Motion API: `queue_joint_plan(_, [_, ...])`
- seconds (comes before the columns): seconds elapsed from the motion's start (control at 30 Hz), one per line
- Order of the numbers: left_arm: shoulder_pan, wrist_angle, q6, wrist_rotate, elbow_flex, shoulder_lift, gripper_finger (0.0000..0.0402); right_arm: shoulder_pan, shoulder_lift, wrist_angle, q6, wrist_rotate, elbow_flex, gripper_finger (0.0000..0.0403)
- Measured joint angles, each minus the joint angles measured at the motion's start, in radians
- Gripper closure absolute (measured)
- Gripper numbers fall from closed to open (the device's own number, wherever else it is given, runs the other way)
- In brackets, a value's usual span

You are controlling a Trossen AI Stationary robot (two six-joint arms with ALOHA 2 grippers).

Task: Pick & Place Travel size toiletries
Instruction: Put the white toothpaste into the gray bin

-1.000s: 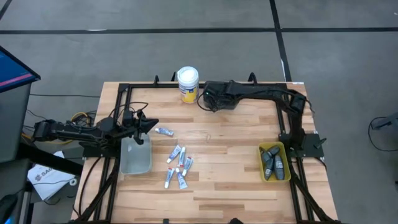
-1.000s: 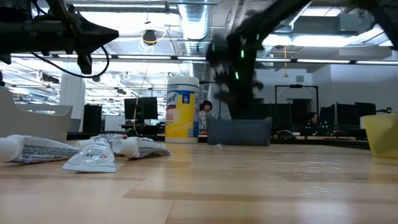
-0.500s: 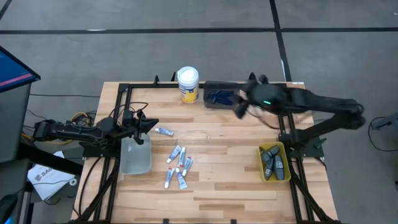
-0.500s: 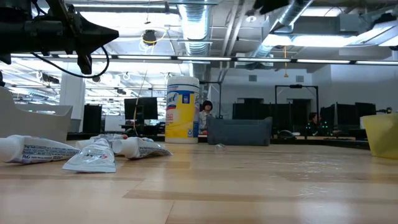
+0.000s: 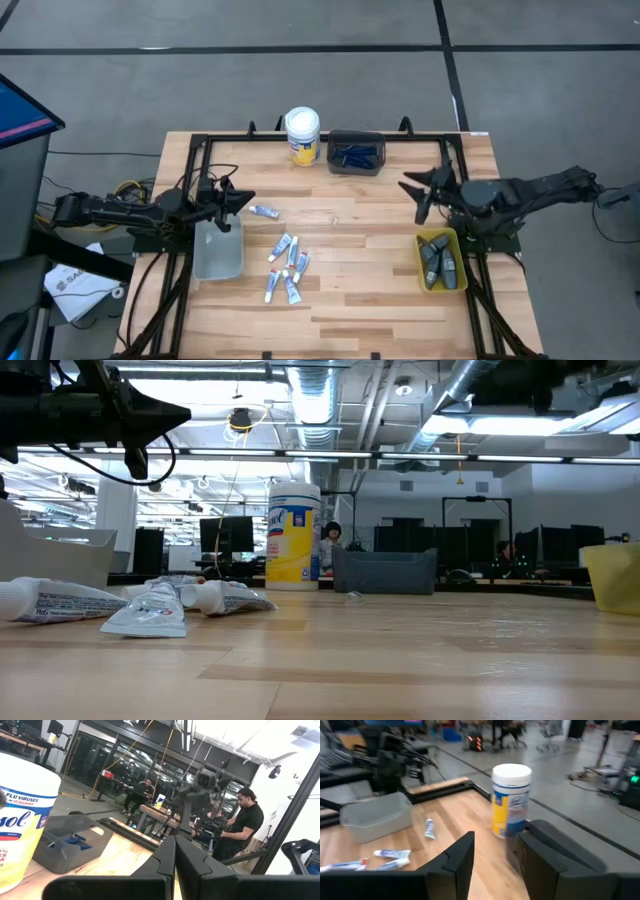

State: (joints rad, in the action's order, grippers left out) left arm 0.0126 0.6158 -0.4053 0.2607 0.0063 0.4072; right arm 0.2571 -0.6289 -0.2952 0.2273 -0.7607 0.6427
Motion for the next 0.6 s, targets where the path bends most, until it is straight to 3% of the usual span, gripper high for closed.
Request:
queue_joint_plan(0.33, [0.000, 0.002, -0.003, -0.001, 0.000, 0.000, 0.0401, 0.045, 0.196, 0.475, -0.195, 0.003, -0.389, 0.0264])
queue_joint_plan(0.43, [0.000, 0.006, -0.003, -0.001, 0.000, 0.000, 0.0401, 0.044, 0.267, 0.539, -0.282, 0.013, -0.423, 0.0268])
queue_joint_plan(0.6, [0.000, 0.010, -0.003, 0.000, 0.000, 0.000, 0.0401, 0.044, 0.427, 0.525, -0.434, 0.127, -0.427, 0.0275])
